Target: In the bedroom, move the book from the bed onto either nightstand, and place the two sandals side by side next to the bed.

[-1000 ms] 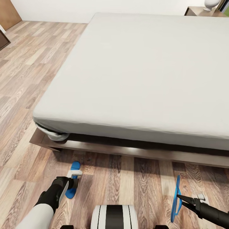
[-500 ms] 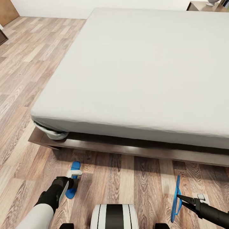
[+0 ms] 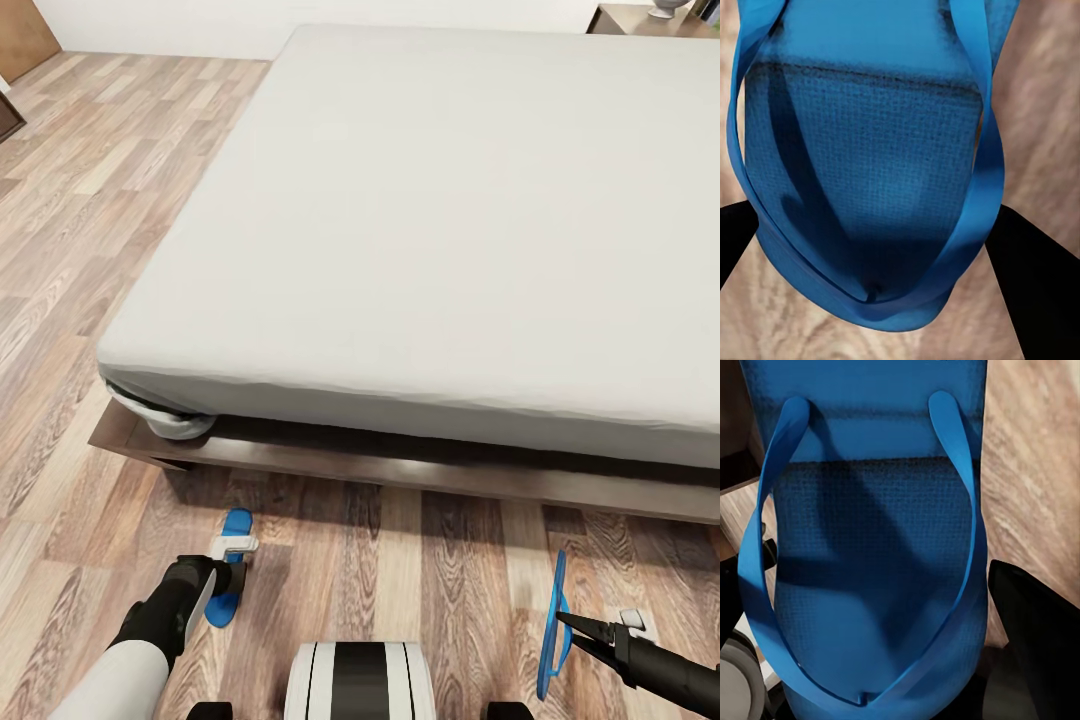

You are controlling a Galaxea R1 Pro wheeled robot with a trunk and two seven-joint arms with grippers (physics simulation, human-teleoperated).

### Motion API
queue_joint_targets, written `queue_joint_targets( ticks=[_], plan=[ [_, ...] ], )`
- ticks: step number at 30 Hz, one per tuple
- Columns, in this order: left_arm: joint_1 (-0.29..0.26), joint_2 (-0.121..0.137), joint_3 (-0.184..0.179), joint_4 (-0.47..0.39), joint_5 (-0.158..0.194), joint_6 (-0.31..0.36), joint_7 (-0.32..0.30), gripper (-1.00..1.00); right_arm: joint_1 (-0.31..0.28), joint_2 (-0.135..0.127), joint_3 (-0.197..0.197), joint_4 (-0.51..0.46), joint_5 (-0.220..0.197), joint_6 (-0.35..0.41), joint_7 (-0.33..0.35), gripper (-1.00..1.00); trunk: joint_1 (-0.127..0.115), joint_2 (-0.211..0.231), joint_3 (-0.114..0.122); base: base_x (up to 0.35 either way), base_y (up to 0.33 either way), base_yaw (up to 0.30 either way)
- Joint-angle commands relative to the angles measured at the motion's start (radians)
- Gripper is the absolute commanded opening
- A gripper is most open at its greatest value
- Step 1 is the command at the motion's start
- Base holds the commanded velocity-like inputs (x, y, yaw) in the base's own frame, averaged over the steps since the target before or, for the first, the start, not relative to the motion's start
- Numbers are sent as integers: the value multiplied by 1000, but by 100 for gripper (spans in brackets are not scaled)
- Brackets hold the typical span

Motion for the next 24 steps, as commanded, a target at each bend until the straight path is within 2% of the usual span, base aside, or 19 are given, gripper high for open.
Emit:
queue_joint_targets(
  ticks=[1, 9, 24],
  plan=[
    [0, -1, 5, -2, -11, 4, -10, -100, -1, 1, -6, 0, 7, 11, 4, -100, 0, 0, -1, 0, 0, 0],
    [0, -1, 6, -2, -11, 4, -10, -100, -1, 1, -6, 0, 7, 11, 4, -100, 3, -2, -31, 0, 0, 0],
    [0, -1, 6, -2, -11, 3, -11, -100, -1, 1, -6, 0, 7, 11, 4, -100, 3, -2, -31, 0, 0, 0]
  ],
)
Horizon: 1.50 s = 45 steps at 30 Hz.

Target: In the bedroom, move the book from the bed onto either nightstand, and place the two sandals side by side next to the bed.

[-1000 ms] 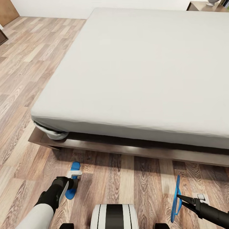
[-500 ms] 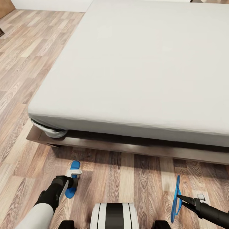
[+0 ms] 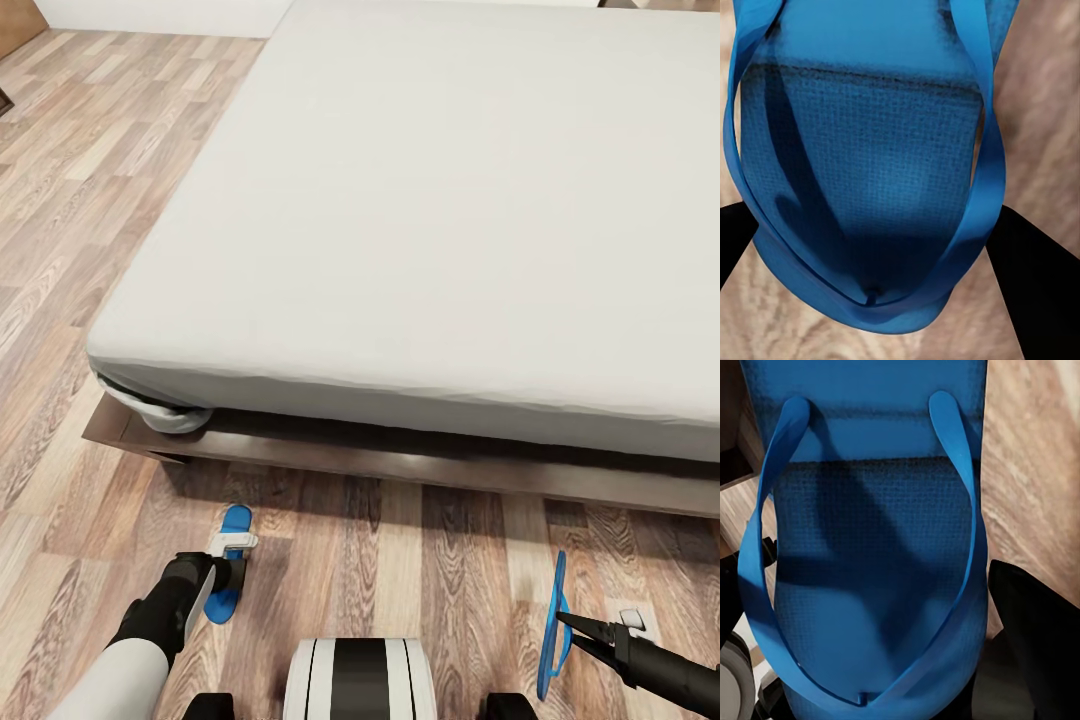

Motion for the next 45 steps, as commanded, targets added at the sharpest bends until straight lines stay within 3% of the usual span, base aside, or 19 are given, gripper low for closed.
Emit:
queue_joint_targets(
  ticks=[1, 11, 15, 40, 41, 45],
  plan=[
    [1, 0, 2, 19, -12, -9, -6, -100, -1, 1, -6, 0, 7, 11, 4, -100, 0, 0, -1, 0, 0, 0],
    [1, 0, 1, 18, -14, -9, -6, -100, -1, 1, -6, 0, 7, 11, 4, -100, 0, 0, -1, 0, 0, 0],
    [1, 0, -1, 18, -14, -9, -6, -100, -1, 1, -6, 0, 7, 11, 4, -100, -1, 1, 15, 0, 0, 0],
    [1, 0, -4, 17, -16, -9, -7, -100, -1, 1, -6, 0, 8, 11, 4, -100, -1, 1, 15, 0, 0, 0],
    [1, -1, -4, 17, -17, -9, -7, 100, -1, 1, -6, 0, 8, 11, 4, -100, -1, 1, 15, 0, 0, 0],
    [1, -1, -4, 17, -17, -9, -7, 100, -1, 1, -6, 0, 7, 11, 4, -100, -1, 1, 15, 0, 0, 0]
  ],
)
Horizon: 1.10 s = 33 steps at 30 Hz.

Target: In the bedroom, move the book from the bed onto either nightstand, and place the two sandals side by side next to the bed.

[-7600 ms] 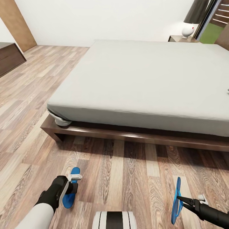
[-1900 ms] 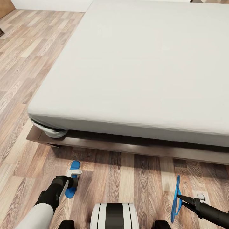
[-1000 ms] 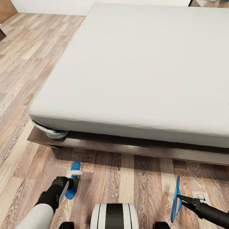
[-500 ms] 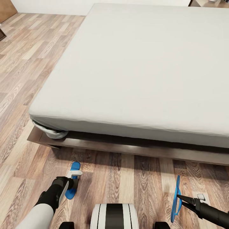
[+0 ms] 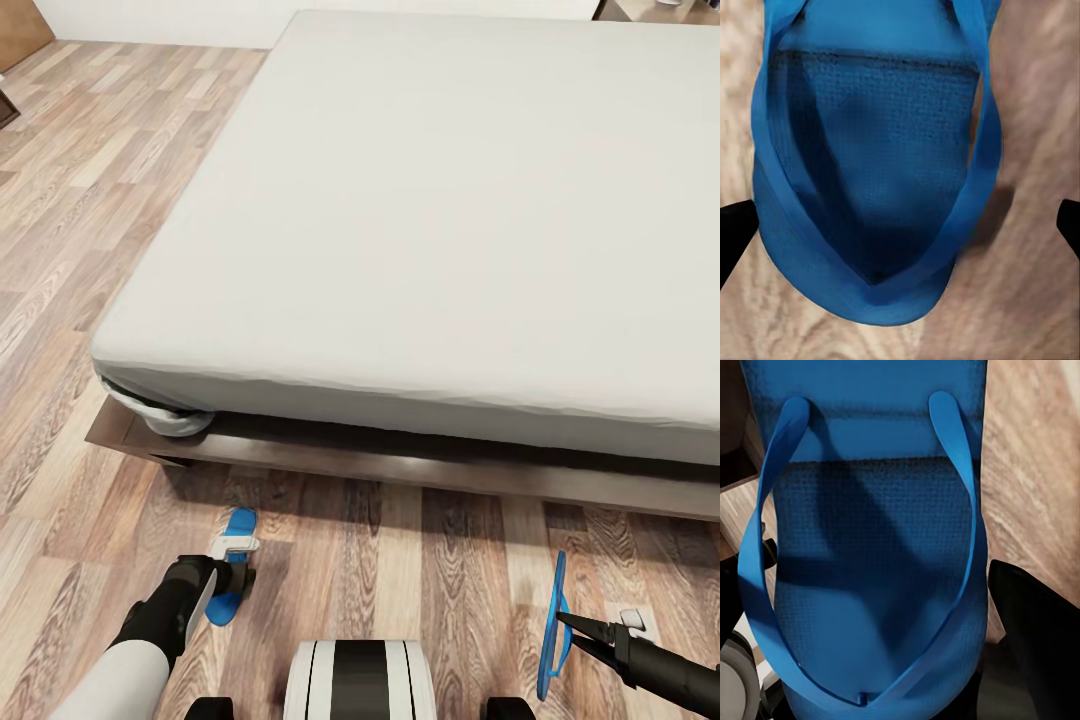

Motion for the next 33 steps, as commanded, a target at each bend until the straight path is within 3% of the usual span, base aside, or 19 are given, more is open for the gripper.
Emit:
queue_joint_targets(
  ticks=[1, 18, 33],
  plan=[
    [0, -1, 5, -2, -11, 4, -10, 100, -1, 1, -6, 0, 7, 11, 4, -100, 0, 0, -1, 0, 0, 0],
    [0, -1, 5, -2, -10, 4, -10, 100, -1, 1, -6, 0, 8, 11, 4, -100, 0, 0, -1, 0, 0, 0],
    [0, -1, 5, -2, -8, 5, -10, 100, -1, 1, -6, 0, 7, 11, 4, -100, -7, 3, 57, 0, 0, 0]
  ],
)
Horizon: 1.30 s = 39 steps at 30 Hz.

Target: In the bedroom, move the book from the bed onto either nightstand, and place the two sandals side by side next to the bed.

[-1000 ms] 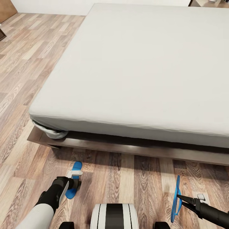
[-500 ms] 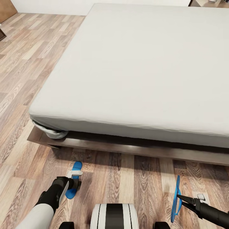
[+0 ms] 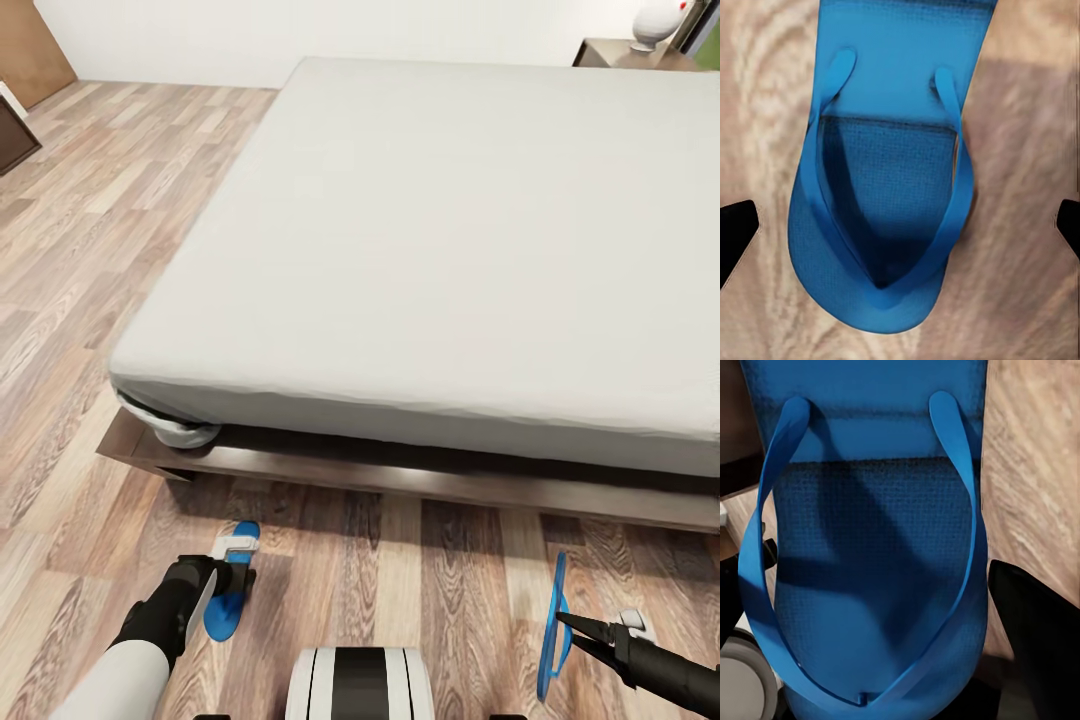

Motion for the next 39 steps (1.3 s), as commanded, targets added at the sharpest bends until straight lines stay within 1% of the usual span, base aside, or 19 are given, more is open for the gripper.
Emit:
queue_joint_targets(
  ticks=[1, 3, 10, 13, 15, 17, 18, 19, 20, 22, 23, 24, 26, 31, 33, 34, 35, 38, 39],
  plan=[
    [0, -1, 5, -2, -11, 4, -10, 100, -1, 1, -5, 0, 7, 11, 4, -100, -1, 0, 3, 0, 0, 0],
    [0, -1, 5, -2, -11, 4, -10, 100, -1, 1, -5, 0, 8, 11, 4, -100, -1, 0, 11, 0, 0, 0],
    [0, 1, 8, -5, -10, 4, -12, 100, -1, 1, -5, 0, 8, 11, 4, -100, -1, 0, 11, 0, 0, 0],
    [0, 16, 18, -10, 6, 5, -49, 100, -1, 1, -5, 0, 8, 11, 4, -100, -1, 0, 11, 0, 0, 0],
    [0, 54, 25, -13, 39, 5, -154, 100, -1, 0, -5, 0, 8, 11, 4, -100, -1, 0, 11, 0, 0, 0],
    [0, 116, 29, -35, 77, 5, -376, 100, -1, 1, -5, 0, 8, 11, 4, -100, -1, 0, 11, 0, 0, 0],
    [0, 160, 30, -48, 88, 6, -498, 100, -1, 1, -5, 0, 8, 11, 4, -100, -1, 0, 11, 0, 0, 0],
    [0, 190, 31, -53, 94, 6, -568, 100, -1, 1, -5, 0, 8, 11, 4, -100, -1, 0, 11, 0, 0, 0],
    [0, 233, 38, -56, 106, 6, -662, 100, -1, 1, -5, 0, 8, 11, 4, -100, -1, 0, 11, 0, 0, 0],
    [0, 266, 57, -58, 123, 6, -743, 100, -1, 0, -5, 0, 8, 11, 4, -100, -1, 0, 11, 0, 0, 0],
    [0, 286, 87, -59, 139, 6, -809, 100, -1, 0, -5, 0, 8, 11, 4, -100, -1, 0, 11, 0, 0, 0],
    [0, 294, 106, -59, 146, 6, -838, 100, -1, 0, -5, 0, 8, 11, 4, -100, -1, 0, 11, 0, 0, 0],
    [0, 301, 128, -58, 153, 5, -869, 100, -1, 0, -5, 0, 8, 11, 4, -100, -1, 0, 11, 0, 0, 0],
    [3, 307, 141, -54, 157, 4, -887, 100, -1, 1, -5, 0, 8, 11, 4, -100, -1, 0, 11, 0, 11, 0],
    [12, 310, 143, -1, 158, -4, -886, 100, -1, 2, -5, 0, 9, 11, 3, -100, -1, 0, 11, 0, 207, 0],
    [19, 313, 144, 90, 157, -31, -884, 100, -1, 1, -5, 0, 9, 10, 3, -100, -1, 0, 11, 0, 273, 0],
    [21, 317, 144, 137, 157, -72, -883, 100, -1, 1, -5, 0, 9, 10, 3, -100, -1, 0, 11, 0, 285, 0],
    [24, 347, 145, 239, 162, -242, -897, 100, -1, 1, -5, 0, 9, 9, -1, -100, -1, 0, 11, 0, 304, 0],
    [24, 352, 145, 250, 163, -263, -902, 100, -1, 2, -5, -1, 11, 9, -3, -100, -1, 0, 11, 0, 313, 0]
  ],
)
